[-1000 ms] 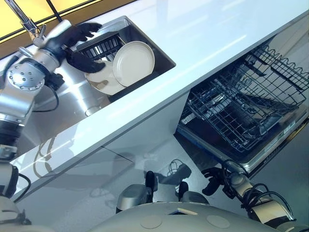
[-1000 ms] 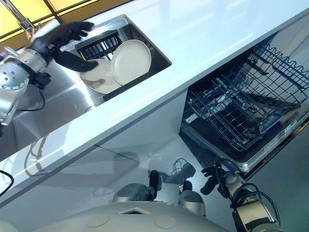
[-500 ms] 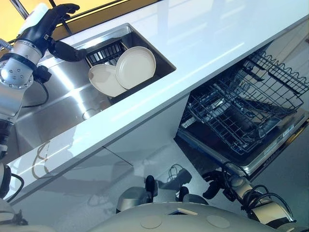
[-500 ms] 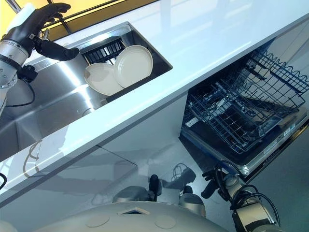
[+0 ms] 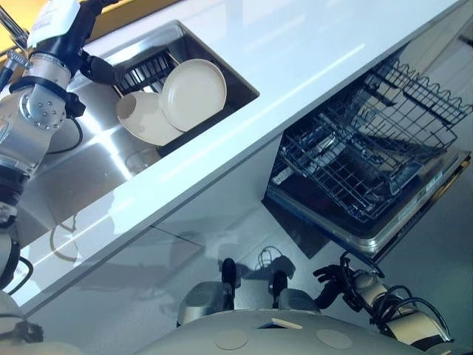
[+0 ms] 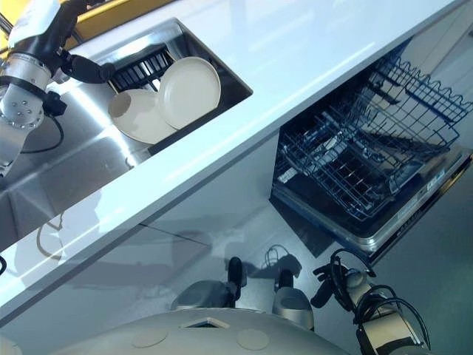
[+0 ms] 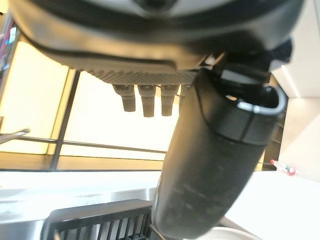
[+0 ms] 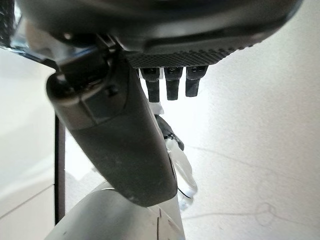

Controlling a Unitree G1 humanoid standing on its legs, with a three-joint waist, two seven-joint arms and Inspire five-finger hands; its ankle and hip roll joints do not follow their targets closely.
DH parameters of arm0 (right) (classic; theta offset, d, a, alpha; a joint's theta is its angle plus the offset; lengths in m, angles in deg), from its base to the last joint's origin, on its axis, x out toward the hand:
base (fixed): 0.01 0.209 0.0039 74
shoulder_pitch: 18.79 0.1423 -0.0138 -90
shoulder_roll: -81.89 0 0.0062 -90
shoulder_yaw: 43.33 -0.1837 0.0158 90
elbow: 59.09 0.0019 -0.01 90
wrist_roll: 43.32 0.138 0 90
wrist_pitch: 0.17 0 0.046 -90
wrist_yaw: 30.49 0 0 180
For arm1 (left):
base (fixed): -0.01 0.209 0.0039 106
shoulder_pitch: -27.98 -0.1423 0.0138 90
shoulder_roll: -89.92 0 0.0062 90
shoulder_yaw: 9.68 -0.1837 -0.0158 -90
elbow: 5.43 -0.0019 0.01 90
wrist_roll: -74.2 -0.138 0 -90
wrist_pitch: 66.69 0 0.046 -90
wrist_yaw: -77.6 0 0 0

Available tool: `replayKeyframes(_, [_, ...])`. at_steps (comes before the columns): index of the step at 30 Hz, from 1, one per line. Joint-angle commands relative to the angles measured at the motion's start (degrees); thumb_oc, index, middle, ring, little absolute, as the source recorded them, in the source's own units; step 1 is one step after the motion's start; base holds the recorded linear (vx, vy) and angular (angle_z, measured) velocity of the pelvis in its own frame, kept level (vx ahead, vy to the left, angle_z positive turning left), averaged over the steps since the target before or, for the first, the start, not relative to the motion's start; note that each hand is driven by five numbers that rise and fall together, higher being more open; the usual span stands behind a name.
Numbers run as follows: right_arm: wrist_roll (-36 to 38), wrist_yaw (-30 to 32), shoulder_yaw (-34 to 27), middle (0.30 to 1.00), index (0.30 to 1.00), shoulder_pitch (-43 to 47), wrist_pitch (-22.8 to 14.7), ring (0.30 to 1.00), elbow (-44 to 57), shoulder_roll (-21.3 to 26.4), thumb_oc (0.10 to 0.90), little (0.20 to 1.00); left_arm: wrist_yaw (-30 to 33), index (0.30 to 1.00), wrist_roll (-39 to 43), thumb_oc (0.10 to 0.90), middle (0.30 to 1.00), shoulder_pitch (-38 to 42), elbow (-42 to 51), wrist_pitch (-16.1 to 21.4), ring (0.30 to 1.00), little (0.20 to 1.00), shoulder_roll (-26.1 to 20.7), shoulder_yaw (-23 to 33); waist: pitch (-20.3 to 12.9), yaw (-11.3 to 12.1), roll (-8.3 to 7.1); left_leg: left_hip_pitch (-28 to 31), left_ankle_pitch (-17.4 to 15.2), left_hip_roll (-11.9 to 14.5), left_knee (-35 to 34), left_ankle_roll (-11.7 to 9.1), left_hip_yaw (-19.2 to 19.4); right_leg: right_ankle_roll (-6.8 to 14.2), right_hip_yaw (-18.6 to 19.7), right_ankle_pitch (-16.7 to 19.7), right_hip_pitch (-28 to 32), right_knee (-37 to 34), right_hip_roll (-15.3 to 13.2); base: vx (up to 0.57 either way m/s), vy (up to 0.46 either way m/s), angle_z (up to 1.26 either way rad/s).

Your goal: Pick up plates and place into dishwasher.

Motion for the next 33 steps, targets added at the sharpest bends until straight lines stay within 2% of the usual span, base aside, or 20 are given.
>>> replayKeyframes(1, [4.99, 1.03, 1.51, 0.9, 0.9, 4.44, -0.92, 0.9, 0.74, 6.5, 0.8, 0.9, 10.62, 0.9, -1.25, 0.8, 0.9, 15.1, -5.49, 0.0, 0.9, 0.9, -0.99, 3.34, 3.91, -0.16, 2.16, -1.97, -11.59, -2.13, 7.77, 1.28, 2.33, 1.94, 2.67, -3.6, -7.34, 8.0, 2.48, -0.1, -0.042, -0.07])
replayKeyframes(8, [7.72, 3.5, 1.43, 0.9, 0.9, 6.15, -1.52, 0.9, -0.23, 7.42, 0.8, 0.9, 13.55, 0.9, -2.22, 0.8, 0.9, 20.28, -9.78, -1.74, 0.9, 0.9, -0.01, -0.32, 6.26, -0.25, 0.83, -6.98, -11.39, -1.41, 11.38, 1.42, 2.94, 1.98, 3.31, -2.32, -11.19, 9.5, 2.5, -0.05, -0.033, -0.04])
replayKeyframes(12, [12.02, 8.82, 0.04, 0.9, 0.9, 6.58, -2.4, 0.9, 0.09, 8.18, 0.8, 0.9, 14.42, 0.9, -2.34, 0.8, 0.9, 22.65, -10.55, -3.11, 0.9, 0.9, -0.51, -2.37, 7.26, -0.4, -0.05, -9.01, -11.56, -1.1, 13.04, 1.53, 3.02, 2.1, 3.55, -1.76, -12.93, 10.36, 2.61, -0.03, -0.025, -0.01])
replayKeyframes(13, [14.61, 11.37, -1.18, 0.9, 0.9, 7.01, -3.57, 0.9, 0.75, 8.69, 0.8, 0.9, 14.15, 0.9, -2.3, 0.8, 0.9, 23.18, -10.59, -3.63, 0.9, 0.9, -0.92, -2.82, 7.47, -0.4, -0.38, -9.57, -11.64, -1.01, 13.49, 1.6, 2.95, 2.15, 3.61, -1.58, -13.47, 10.64, 2.64, 0.0, 0.0, 0.0])
replayKeyframes(16, [19.12, 12.06, -3.44, 0.9, 0.9, 8.61, -5.9, 0.9, 3.0, 9.51, 0.8, 0.9, 13.73, 0.9, -2.2, 0.8, 0.9, 23.75, -9.59, -4.74, 0.9, 0.9, -1.53, -3.09, 7.89, -0.32, -1.28, -10.68, -11.86, -0.76, 14.37, 1.77, 2.92, 2.28, 3.67, -1.25, -14.45, 11.24, 2.77, -0.04, -0.047, -0.04])
replayKeyframes(17, [18.86, 13.77, -4.05, 0.9, 0.9, 8.72, -5.21, 0.9, 3.66, 9.76, 0.8, 0.9, 13.53, 0.9, -2.04, 0.8, 0.9, 23.86, -9.08, -5.3, 0.9, 0.9, -1.83, -3.01, 7.95, -0.33, -1.63, -10.97, -11.91, -0.66, 14.5, 1.79, 2.88, 2.29, 3.7, -1.15, -14.72, 11.39, 2.91, -0.05, -0.055, -0.02])
replayKeyframes(18, [20.29, 13.39, -4.68, 0.9, 0.9, 7.99, -7.91, 0.9, 3.93, 9.96, 0.8, 0.9, 13.67, 0.9, -2.07, 0.8, 0.9, 23.69, -8.78, -5.49, 0.9, 0.9, -2.17, -2.79, 7.87, -0.39, -1.86, -11.37, -11.93, -0.6, 14.56, 1.84, 2.82, 2.25, 3.82, -1.11, -15.13, 11.61, 3.16, -0.07, -0.048, -0.05])
replayKeyframes(19, [29.29, 9.29, -6.66, 0.9, 0.9, 6.64, -9.09, 0.9, 5.22, 9.3, 0.8, 0.9, 13.44, 0.9, -2.13, 0.8, 0.9, 22.9, -7.11, -6.61, 0.9, 0.9, -2.7, -1.88, 8.05, -0.67, -2.27, -11.37, -12.01, -0.6, 14.48, 2.03, 2.79, 2.41, 3.95, -1.08, -15.51, 11.81, 3.28, -0.09, -0.023, -0.05])
replayKeyframes(20, [26.71, 10.26, -7.92, 0.9, 0.9, 5.34, -13.17, 0.9, 6.38, 8.62, 0.8, 0.9, 13.35, 0.9, -1.71, 0.8, 0.9, 22.56, -6.46, -7.14, 0.9, 0.9, -3.22, -1.35, 7.94, -0.93, -2.44, -11.66, -11.97, -0.57, 14.35, 2.09, 2.73, 2.46, 4.13, -1.04, -16.09, 12.06, 3.45, -0.1, 0.013, -0.04])
replayKeyframes(21, [27.93, 9.7, -8.29, 0.9, 0.9, 3.71, -13.44, 0.9, 8.3, 7.97, 0.8, 0.9, 13.47, 0.9, -1.47, 0.8, 0.9, 21.86, -5.33, -7.93, 0.9, 0.9, -3.59, -0.53, 7.94, -1.27, -2.59, -11.85, -11.93, -0.6, 14.06, 2.28, 2.68, 2.49, 4.31, -1.04, -16.62, 12.2, 3.65, -0.14, 0.05, -0.05])
replayKeyframes(23, [26.29, 10.29, -9.46, 0.9, 0.9, -1.82, -17.95, 0.9, 15.29, 6.5, 0.8, 0.9, 13.24, 0.9, -0.39, 0.8, 0.9, 19.79, -3.07, -9.7, 0.9, 0.9, -4.51, 2.1, 8.22, -2.85, -2.94, -12.16, -11.84, -0.48, 13.36, 2.53, 3.09, 2.69, 4.99, -1.12, -18.05, 12.72, 4.11, -0.15, 0.085, -0.13])
replayKeyframes(29, [16.92, 13.64, -9.19, 0.9, 0.9, -10.49, -23.16, 0.9, 26.73, 4.07, 0.8, 0.9, 11.77, 0.9, 7.95, 0.8, 0.9, 14.56, -2.3, -7.39, 0.9, 0.9, -2.51, 9.12, 8.9, -5.85, -2.94, -12.0, -11.02, -0.32, 11.85, 2.54, 4.33, 2.76, 6.02, -1.48, -19.99, 14.04, 4.96, -0.09, 0.09, -0.15])
replayKeyframes(33, [12.68, 14.07, -8.78, 0.9, 0.9, -12.15, -24.02, 0.9, 27.91, 3.51, 0.8, 0.9, 8.51, 0.9, 11.78, 0.8, 0.9, 12.92, -3.53, -4.39, 0.9, 0.9, -0.95, 11.46, 8.77, -6.72, -2.47, -11.61, -10.5, -0.42, 11.25, 2.39, 4.7, 2.57, 6.23, -2.1, -20.47, 14.62, 5.31, -0.04, 0.07, -0.12])
